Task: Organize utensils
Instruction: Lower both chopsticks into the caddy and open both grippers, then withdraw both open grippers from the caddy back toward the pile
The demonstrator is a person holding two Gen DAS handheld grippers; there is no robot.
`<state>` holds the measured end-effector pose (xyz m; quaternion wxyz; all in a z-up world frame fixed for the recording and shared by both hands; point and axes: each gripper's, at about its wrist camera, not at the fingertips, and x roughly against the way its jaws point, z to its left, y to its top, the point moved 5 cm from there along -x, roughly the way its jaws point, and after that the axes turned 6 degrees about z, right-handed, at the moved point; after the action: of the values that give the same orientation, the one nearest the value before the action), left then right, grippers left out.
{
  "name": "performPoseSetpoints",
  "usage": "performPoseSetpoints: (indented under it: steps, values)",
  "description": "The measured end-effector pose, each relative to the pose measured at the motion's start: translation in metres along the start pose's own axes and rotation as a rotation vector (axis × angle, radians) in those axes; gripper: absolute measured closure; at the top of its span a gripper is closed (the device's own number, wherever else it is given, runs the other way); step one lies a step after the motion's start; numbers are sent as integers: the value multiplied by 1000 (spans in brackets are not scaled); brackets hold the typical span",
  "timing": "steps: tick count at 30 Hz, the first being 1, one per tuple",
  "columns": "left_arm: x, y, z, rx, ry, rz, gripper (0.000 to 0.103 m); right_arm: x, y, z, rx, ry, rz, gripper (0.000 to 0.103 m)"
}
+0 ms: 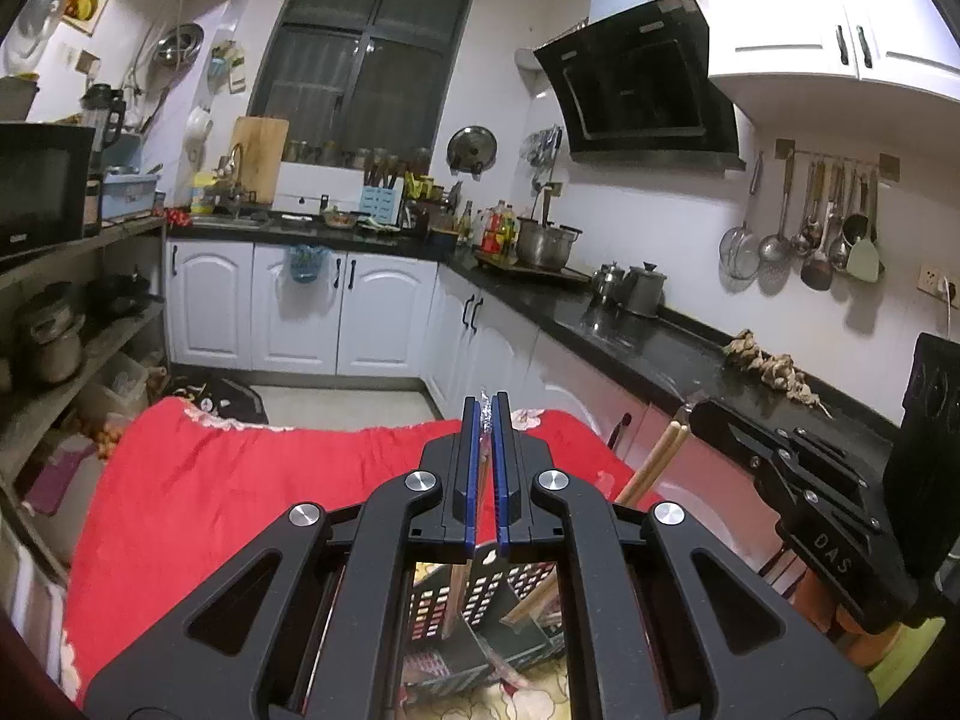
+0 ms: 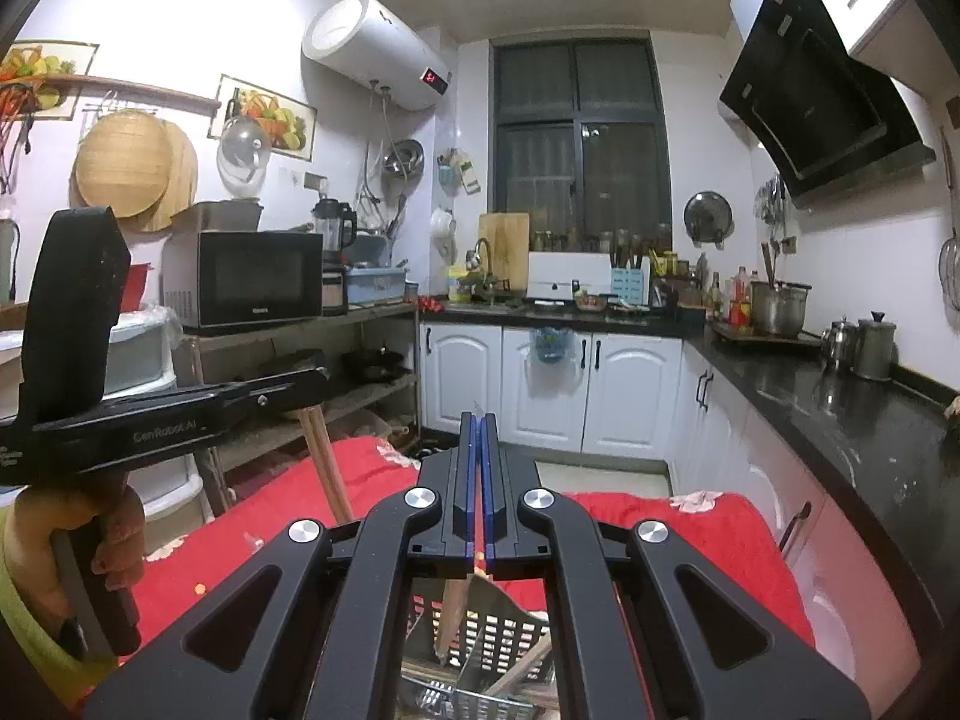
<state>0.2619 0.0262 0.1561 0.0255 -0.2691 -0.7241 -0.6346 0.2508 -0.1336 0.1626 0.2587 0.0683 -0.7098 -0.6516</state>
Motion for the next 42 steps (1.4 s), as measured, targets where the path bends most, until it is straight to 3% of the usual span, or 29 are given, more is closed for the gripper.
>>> performPoseSetpoints:
  steps: [18, 21, 22, 24, 28, 38, 42]
  values:
    - [-26, -39, 14, 41, 1, 87, 101, -22, -42, -10, -51, -13, 102, 100]
    - [-28, -46, 16, 53, -4, 103, 100, -24, -48, -10, -54, -16, 119, 88]
    - [-28, -48, 17, 63, -8, 106, 97, -24, -50, -10, -54, -16, 124, 84]
    - [-28, -51, 18, 69, -3, 110, 71, -24, -53, -11, -54, -19, 133, 81]
    - [-25, -53, 18, 72, 3, 110, 63, -21, -59, -14, -65, -18, 143, 74]
    - [-6, -59, 22, 87, 24, 94, 19, -9, -73, -20, -84, -17, 185, 62]
    - [6, -61, 21, 93, 19, 87, 11, -4, -78, -20, -82, -18, 195, 62]
